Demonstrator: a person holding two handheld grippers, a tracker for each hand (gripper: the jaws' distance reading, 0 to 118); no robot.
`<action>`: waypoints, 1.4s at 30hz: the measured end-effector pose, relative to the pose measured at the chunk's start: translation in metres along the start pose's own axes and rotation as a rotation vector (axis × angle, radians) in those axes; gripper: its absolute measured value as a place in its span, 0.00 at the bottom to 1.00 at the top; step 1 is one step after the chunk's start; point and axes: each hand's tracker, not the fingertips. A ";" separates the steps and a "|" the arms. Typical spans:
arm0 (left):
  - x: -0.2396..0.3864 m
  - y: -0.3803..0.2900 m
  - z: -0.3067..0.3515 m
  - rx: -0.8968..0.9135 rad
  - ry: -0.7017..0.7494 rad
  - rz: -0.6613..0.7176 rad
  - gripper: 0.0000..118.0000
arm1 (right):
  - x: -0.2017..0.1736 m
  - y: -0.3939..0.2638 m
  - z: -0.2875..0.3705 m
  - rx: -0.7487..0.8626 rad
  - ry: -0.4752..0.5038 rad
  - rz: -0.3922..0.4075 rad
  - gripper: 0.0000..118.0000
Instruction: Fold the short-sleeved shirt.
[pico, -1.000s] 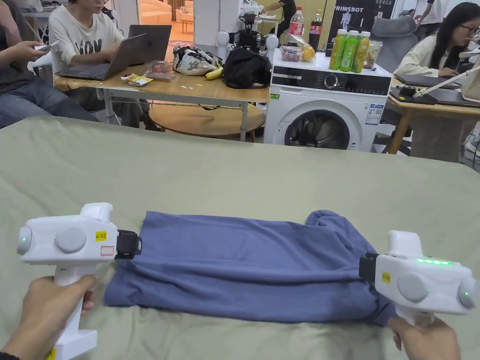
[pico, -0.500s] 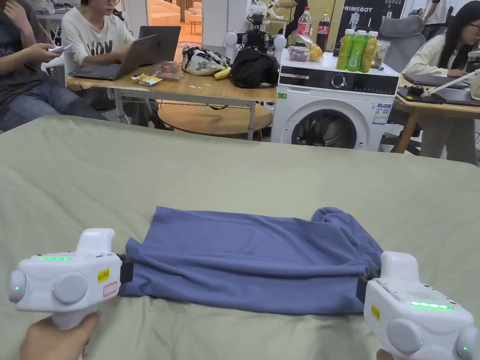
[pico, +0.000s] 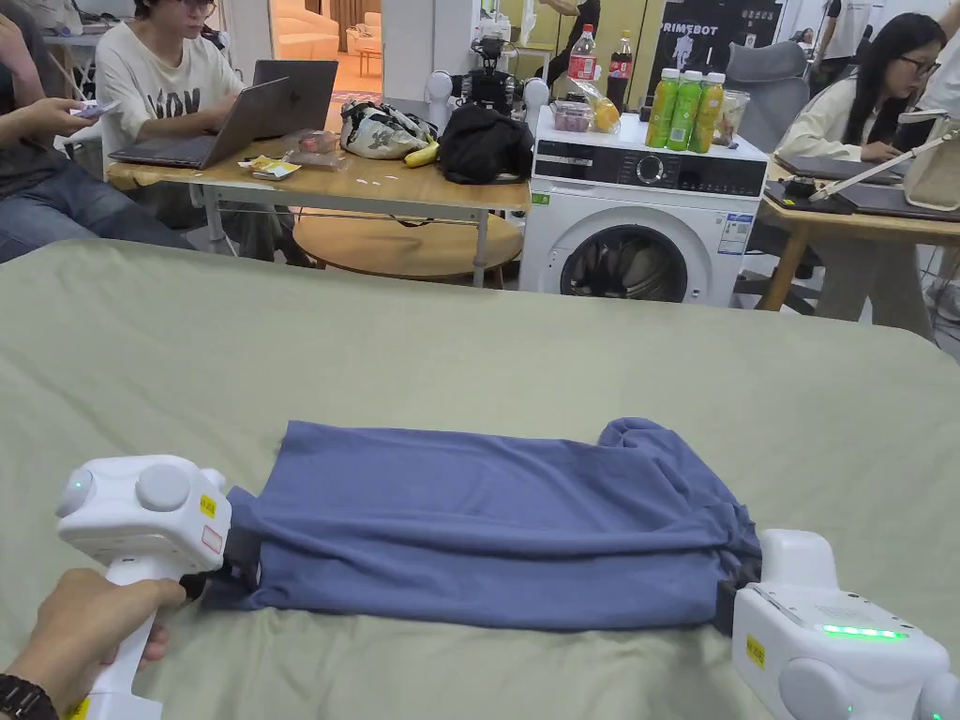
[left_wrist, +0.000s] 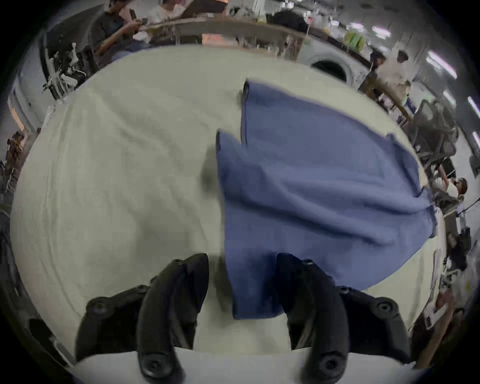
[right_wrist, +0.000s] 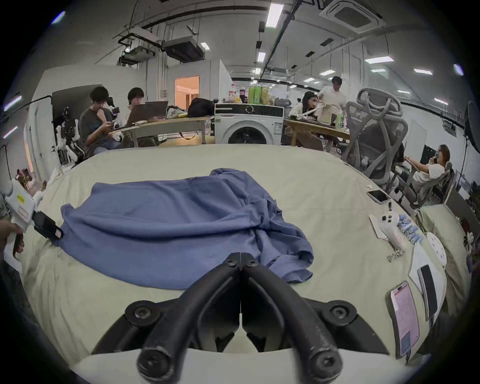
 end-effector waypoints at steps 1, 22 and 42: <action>0.004 -0.005 0.000 0.055 0.001 -0.021 0.43 | 0.002 0.000 0.000 -0.005 -0.004 0.002 0.00; -0.005 -0.045 0.048 0.305 -0.070 -0.109 0.00 | 0.071 0.018 -0.091 -0.344 0.040 -0.017 0.53; -0.006 -0.053 0.092 0.382 -0.112 -0.076 0.00 | 0.068 0.038 -0.023 -0.204 0.102 -0.005 0.02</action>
